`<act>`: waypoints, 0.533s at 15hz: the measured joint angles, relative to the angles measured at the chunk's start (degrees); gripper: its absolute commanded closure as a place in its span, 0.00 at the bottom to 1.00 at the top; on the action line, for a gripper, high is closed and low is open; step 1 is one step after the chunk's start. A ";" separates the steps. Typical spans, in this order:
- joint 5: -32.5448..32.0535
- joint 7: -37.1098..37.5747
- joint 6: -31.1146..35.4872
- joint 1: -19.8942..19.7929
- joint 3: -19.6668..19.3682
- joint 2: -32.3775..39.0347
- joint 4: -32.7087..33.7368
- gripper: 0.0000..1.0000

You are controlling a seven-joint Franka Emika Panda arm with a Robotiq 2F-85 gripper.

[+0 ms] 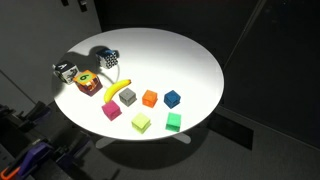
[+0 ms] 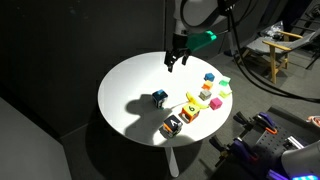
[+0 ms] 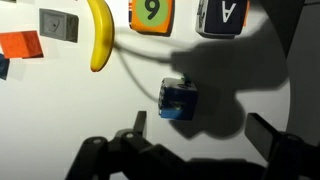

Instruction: Pick up the soft block with number four on it and put in on the soft block with the letter a on it

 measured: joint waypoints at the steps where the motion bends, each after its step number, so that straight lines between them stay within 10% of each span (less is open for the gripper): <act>1: 0.00 0.34 0.04 0.00 -0.14 1.18 0.65 0.00; 8: 1.04 4.10 0.42 0.18 -0.65 5.19 3.09 0.00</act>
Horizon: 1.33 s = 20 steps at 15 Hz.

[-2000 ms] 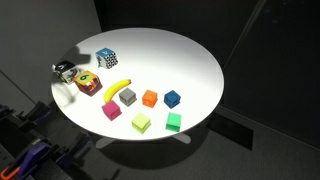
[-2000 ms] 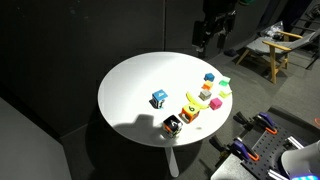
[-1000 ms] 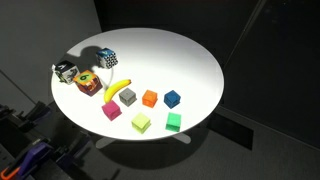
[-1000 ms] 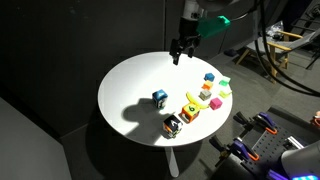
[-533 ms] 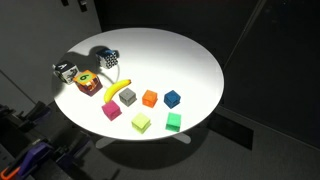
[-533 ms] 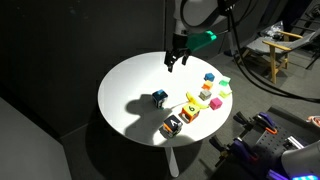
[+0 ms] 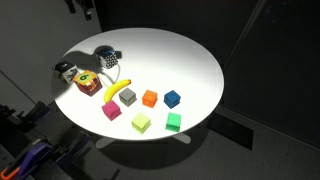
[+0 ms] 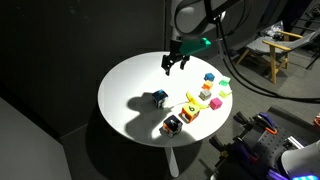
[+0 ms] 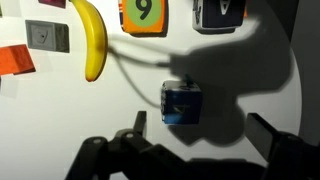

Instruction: Pick up the soft block with number four on it and put in on the soft block with the letter a on it

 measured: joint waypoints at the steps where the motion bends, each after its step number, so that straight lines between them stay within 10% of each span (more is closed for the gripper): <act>1: 0.00 0.14 0.00 0.01 0.00 0.07 0.09 0.00; 13: 0.01 0.22 0.37 0.02 -0.31 1.50 0.37 0.00; 20: -0.06 0.49 14.00 1.17 -1.84 8.92 0.60 0.00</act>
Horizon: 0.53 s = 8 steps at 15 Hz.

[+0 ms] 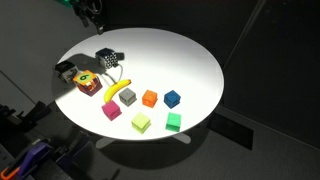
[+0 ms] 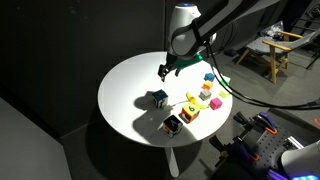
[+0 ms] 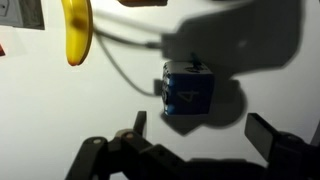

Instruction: Pick up the soft block with number four on it and put in on the soft block with the letter a on it

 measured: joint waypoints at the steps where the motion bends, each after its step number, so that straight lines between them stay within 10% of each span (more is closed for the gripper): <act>1: -0.01 0.36 1.56 0.55 -0.43 1.15 0.09 0.00; 8: -0.01 2.58 3.87 3.65 -2.87 7.14 2.57 0.00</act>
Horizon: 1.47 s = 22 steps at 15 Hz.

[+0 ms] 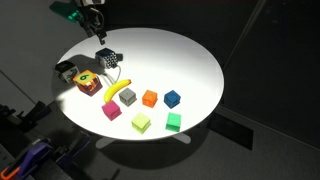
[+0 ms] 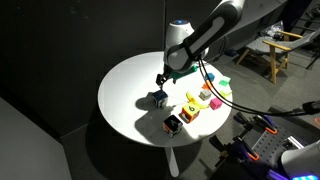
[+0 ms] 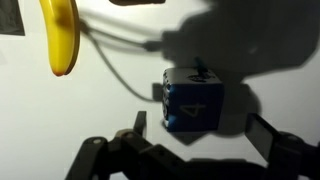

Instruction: Pick up the soft block with number four on it and put in on the soft block with the letter a on it

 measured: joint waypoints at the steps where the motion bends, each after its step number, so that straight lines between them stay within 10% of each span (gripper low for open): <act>1: 0.00 0.30 0.00 0.29 -0.37 0.72 0.54 0.00; 22: -0.05 0.46 -4.87 2.41 -1.66 14.29 13.57 0.00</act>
